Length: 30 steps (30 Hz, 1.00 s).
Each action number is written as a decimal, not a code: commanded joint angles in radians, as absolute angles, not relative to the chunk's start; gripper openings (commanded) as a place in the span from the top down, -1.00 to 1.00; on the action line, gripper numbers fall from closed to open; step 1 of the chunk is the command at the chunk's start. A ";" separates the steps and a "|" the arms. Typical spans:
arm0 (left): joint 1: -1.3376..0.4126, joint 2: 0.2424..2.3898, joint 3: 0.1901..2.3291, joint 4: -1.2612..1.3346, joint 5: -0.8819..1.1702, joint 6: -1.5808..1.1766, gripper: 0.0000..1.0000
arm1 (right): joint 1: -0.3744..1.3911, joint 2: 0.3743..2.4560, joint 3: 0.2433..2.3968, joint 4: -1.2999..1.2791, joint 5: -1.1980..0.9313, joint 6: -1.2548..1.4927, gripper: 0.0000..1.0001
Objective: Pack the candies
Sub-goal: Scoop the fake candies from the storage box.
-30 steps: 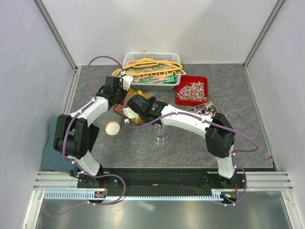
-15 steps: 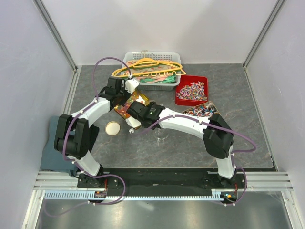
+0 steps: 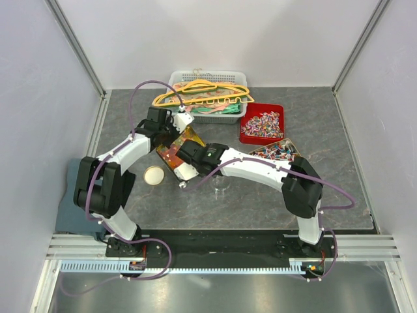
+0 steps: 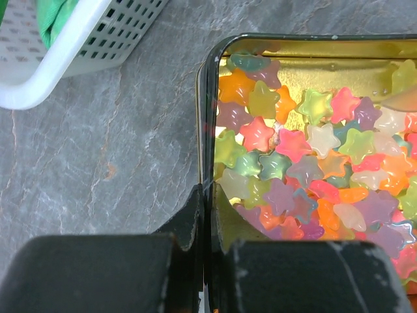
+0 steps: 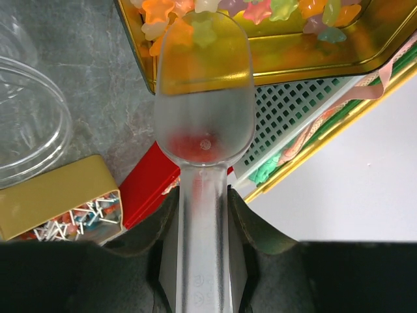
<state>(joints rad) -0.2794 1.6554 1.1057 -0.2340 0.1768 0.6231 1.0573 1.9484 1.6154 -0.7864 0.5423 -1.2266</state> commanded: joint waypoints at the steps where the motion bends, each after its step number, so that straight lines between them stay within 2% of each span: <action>1: -0.319 1.537 1.095 -0.140 0.362 0.611 0.97 | 1.060 1.918 1.551 -0.743 0.318 -1.189 1.00; 5: -0.319 1.480 1.040 -0.009 0.311 0.586 0.97 | 1.055 1.895 1.520 -0.719 0.304 -1.160 1.00; 14: -0.321 1.445 1.000 0.044 0.301 0.558 0.97 | 1.042 1.839 1.485 -0.713 0.253 -1.114 1.00; 30: -0.321 1.439 0.943 0.106 0.322 0.480 0.96 | 1.002 1.916 1.523 -0.683 0.166 -0.920 1.00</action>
<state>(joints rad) -0.2932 1.5120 0.9260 -0.0769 0.1555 0.6102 0.9928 1.8488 1.5192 -0.7319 0.3149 -0.9901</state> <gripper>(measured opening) 0.040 0.349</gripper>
